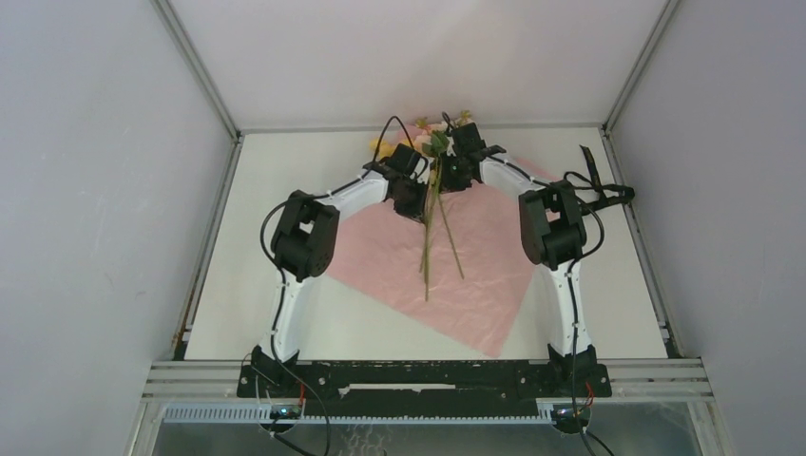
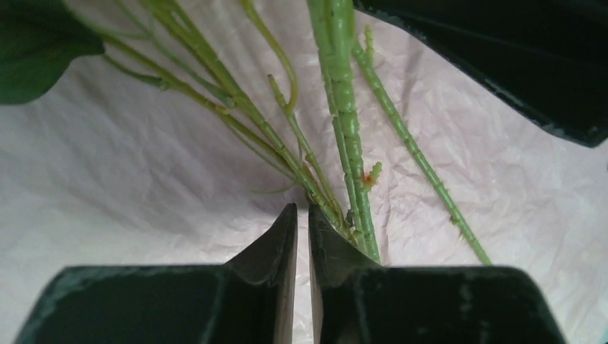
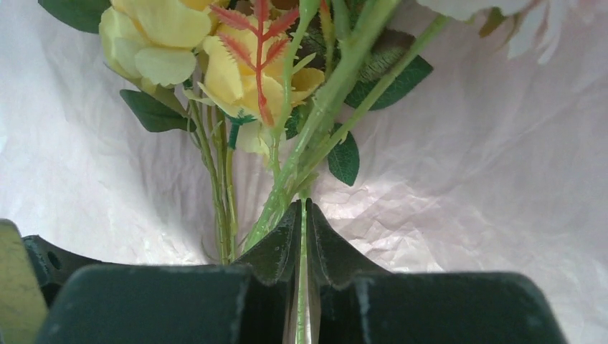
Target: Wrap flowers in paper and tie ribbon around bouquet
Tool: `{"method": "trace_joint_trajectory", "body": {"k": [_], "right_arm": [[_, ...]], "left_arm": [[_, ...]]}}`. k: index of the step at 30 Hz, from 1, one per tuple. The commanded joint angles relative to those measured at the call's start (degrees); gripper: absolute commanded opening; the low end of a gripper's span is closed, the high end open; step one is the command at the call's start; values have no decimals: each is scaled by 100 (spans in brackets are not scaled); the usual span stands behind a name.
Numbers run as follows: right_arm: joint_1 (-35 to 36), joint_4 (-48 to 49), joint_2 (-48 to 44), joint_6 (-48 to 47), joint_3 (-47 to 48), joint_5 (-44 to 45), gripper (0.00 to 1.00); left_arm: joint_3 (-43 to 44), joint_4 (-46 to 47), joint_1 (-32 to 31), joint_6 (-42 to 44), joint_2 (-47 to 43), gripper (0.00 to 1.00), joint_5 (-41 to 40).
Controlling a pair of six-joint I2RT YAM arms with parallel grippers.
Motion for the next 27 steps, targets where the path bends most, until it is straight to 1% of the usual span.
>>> {"method": "trace_joint_trajectory", "body": {"k": [1,5,9,13,18,21,22,24,26,27], "right_arm": [[-87,-17,-346,-134,190,-102,14],[-239,-167,-784,-134,-78,-43,16],[-364,-318,-1293,-210,-476,25,21],[-536,-413,-1942,-366,-1029,34,24],[-787,-540,-2980,-717,-1692,-457,26],[-817,-550,-3604,-957,-2039,-728,26],[-809,-515,-3943,-1058,-2159,-956,26],[-808,-455,-4431,-1249,-2447,-1690,28],[-787,-350,-4825,-1318,-2682,-2362,33],[-763,-298,-4958,-1266,-2772,-2477,34]], "left_arm": [[446,242,-69,207,46,15,529],[576,246,-144,208,73,16,658],[696,184,-159,246,-60,17,652],[839,-200,-146,633,-400,17,552],[851,-1116,-85,1657,-1045,18,511],[847,-1725,20,2145,-1410,18,315],[821,-1925,57,2285,-1520,19,248],[618,-2249,127,2557,-1794,19,179],[170,-2432,198,2870,-2177,23,155],[-108,-2496,245,3023,-2392,26,121]]}}
